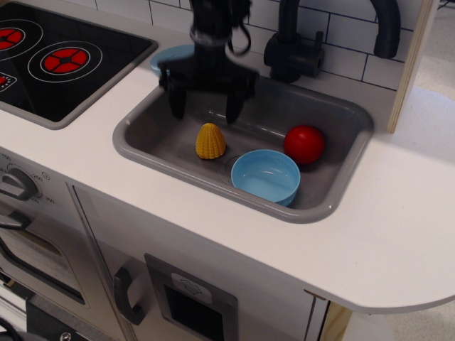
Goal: Take corn out of bowl sink
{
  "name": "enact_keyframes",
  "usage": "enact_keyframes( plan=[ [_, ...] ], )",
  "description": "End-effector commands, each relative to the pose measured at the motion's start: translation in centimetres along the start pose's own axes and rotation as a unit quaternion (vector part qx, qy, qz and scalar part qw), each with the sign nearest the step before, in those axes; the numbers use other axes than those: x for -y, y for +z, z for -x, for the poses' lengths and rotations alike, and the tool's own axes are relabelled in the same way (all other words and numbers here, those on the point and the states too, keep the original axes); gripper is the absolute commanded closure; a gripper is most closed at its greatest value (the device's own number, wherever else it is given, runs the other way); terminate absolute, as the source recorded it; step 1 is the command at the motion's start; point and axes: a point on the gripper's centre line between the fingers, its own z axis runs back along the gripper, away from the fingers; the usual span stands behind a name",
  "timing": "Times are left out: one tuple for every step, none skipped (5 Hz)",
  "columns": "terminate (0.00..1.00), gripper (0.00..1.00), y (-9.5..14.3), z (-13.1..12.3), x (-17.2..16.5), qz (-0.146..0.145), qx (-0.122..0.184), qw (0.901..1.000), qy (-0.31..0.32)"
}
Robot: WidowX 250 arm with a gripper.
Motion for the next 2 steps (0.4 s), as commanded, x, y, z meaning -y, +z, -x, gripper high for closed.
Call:
enact_keyframes(
  plan=[
    [0.0, 0.0, 4.47, -0.52, 0.07, 0.016, 0.041, 0.999, -0.007],
    [1.0, 0.0, 4.47, -0.52, 0.07, 0.016, 0.041, 0.999, -0.007]
  ],
)
